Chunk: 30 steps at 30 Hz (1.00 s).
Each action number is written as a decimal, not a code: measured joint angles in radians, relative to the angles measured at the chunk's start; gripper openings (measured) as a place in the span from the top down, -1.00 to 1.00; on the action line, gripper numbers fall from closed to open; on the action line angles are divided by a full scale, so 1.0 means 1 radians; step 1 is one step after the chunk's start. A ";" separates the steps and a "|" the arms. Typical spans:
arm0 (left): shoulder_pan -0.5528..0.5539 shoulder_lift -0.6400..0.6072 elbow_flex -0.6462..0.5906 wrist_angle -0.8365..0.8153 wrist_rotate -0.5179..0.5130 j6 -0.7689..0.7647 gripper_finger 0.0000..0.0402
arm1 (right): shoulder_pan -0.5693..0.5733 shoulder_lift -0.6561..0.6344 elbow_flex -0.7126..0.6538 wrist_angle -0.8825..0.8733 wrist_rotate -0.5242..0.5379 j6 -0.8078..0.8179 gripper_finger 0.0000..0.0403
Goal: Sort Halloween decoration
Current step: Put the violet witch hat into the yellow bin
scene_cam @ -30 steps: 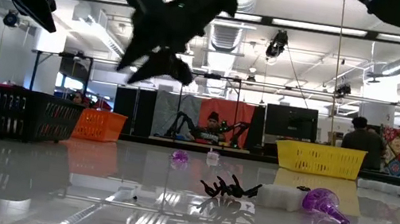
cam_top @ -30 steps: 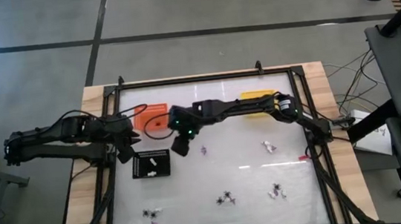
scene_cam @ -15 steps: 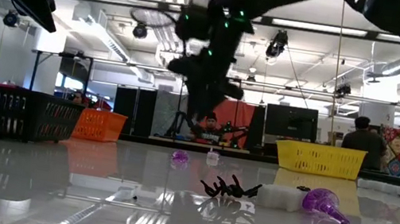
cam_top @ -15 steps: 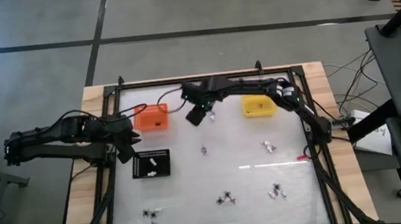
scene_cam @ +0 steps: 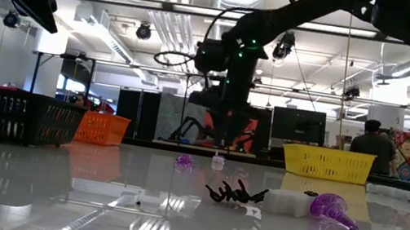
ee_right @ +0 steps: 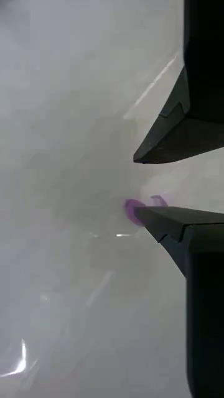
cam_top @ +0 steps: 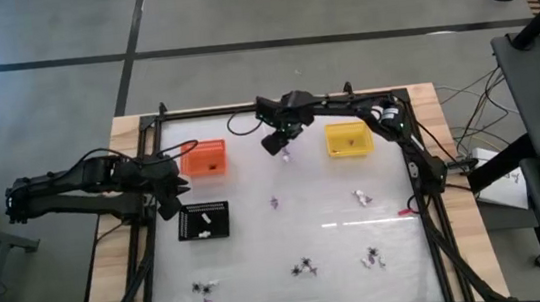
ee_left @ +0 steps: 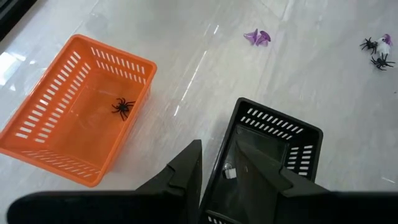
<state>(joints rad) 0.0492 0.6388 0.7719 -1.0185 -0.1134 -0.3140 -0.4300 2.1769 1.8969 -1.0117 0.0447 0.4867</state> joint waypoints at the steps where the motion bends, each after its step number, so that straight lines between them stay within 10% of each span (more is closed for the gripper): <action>1: 0.000 0.000 0.000 0.000 0.000 0.000 0.62 | 0.000 0.000 -0.010 0.001 0.000 0.010 0.46; 30: 0.000 0.000 0.000 0.000 0.001 0.004 0.62 | 0.029 0.001 -0.054 0.149 -0.128 -0.015 0.46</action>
<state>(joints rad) 0.0493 0.6388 0.7719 -1.0187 -0.1127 -0.3103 -0.4014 2.1780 1.8434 -0.8627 -0.0830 0.4714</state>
